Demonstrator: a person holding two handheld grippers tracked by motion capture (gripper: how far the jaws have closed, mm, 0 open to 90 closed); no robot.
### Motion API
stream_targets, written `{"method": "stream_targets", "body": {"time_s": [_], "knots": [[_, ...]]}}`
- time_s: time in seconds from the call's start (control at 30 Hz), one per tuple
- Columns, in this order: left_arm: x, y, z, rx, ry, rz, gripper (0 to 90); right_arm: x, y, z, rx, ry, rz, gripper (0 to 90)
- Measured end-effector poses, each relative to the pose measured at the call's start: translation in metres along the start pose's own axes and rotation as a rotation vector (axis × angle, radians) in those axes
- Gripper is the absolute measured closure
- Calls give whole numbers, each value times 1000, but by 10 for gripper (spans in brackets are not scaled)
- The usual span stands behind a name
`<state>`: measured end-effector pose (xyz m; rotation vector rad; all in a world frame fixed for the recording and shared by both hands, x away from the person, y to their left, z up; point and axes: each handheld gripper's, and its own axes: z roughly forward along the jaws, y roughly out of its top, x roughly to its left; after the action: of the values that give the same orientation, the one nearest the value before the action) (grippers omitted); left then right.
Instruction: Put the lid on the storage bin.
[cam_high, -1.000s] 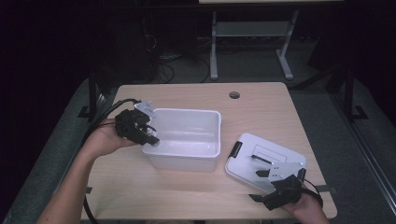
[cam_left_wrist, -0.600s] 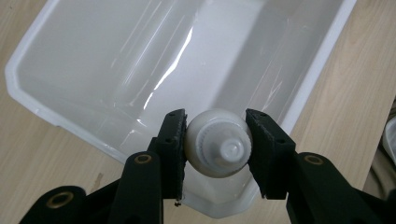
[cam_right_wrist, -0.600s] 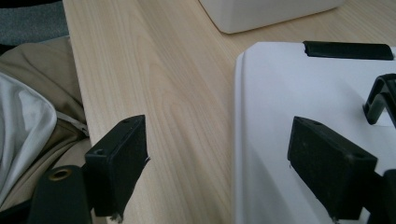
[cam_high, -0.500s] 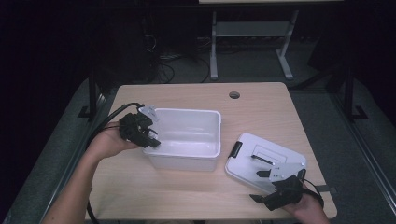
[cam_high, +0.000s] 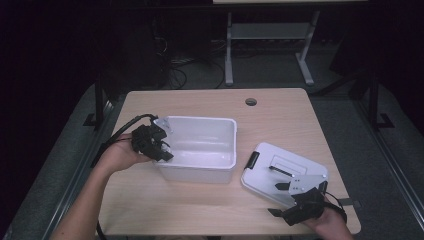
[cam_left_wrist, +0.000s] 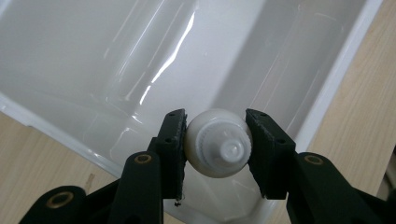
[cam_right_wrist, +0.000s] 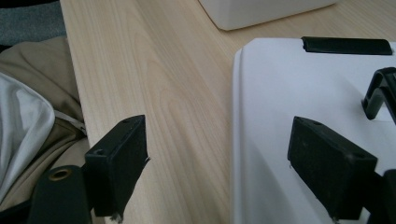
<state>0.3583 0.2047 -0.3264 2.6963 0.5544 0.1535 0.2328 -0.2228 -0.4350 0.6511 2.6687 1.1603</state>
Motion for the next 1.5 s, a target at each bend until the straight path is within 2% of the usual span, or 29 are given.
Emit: {"method": "stream_targets", "body": {"time_s": [0.27,0.33,0.77,0.93,1.23,1.3,1.37,1.5], "knots": [[2,-4,9,16,0,-14,599,-1,-1,0,5,1,2,193],[1,-4,11,31,2,-3,599,-1,-1,0,3,1,0,193],[3,1,23,65,4,6,599,-1,-2,1,9,16,5,194],[3,2,26,68,13,10,598,0,-2,0,10,15,12,194],[4,2,28,53,10,-5,598,-1,-2,0,7,16,6,194],[5,2,29,60,22,-3,598,-1,-3,0,9,19,3,194],[4,3,31,46,13,-13,598,-1,-3,0,13,20,1,194],[6,4,34,65,20,-9,598,0,-3,0,22,24,3,194]]}}
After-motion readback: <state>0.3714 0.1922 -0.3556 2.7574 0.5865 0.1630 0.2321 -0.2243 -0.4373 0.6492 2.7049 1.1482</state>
